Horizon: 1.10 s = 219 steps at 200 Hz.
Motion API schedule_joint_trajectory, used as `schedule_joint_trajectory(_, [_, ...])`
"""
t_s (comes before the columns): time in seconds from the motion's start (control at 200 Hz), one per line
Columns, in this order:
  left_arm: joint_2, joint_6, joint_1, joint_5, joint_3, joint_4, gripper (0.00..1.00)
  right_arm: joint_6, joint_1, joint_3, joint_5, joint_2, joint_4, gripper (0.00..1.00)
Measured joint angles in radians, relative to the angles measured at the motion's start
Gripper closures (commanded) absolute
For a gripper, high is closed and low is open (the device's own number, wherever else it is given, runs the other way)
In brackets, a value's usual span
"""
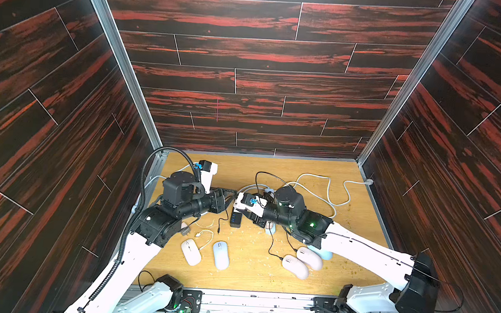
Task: Unplug the wireless mouse
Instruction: Remove the power cord from the plug.
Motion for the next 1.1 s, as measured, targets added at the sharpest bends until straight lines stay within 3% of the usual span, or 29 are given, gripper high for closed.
schedule_joint_trajectory(0.085, [0.012,0.001,0.000,-0.002,0.000,-0.001,0.66,0.000,0.000,0.000,-0.002,-0.001,-0.002,0.81])
schedule_joint_trajectory(0.661, [0.052,-0.007,0.000,0.001,0.000,-0.002,0.67,0.005,0.002,-0.002,-0.012,-0.013,-0.013,0.83])
schedule_joint_trajectory(0.726, [0.053,-0.007,0.000,0.003,0.000,-0.001,0.63,0.007,0.003,-0.002,-0.013,-0.013,-0.013,0.83])
schedule_joint_trajectory(0.837, [0.059,-0.004,0.000,0.004,0.000,-0.002,0.45,0.007,0.005,-0.002,-0.016,-0.013,-0.011,0.83])
schedule_joint_trajectory(0.927, [0.065,-0.012,0.000,0.002,-0.002,-0.008,0.41,0.007,0.006,-0.002,-0.017,-0.014,-0.011,0.83])
schedule_joint_trajectory(0.977, [0.066,-0.011,0.000,-0.001,-0.003,-0.014,0.42,0.007,0.006,-0.002,-0.016,-0.014,-0.011,0.84])
schedule_joint_trajectory(1.097, [0.065,-0.011,0.000,-0.006,-0.006,-0.016,0.54,0.008,0.006,-0.002,-0.017,-0.014,-0.011,0.84])
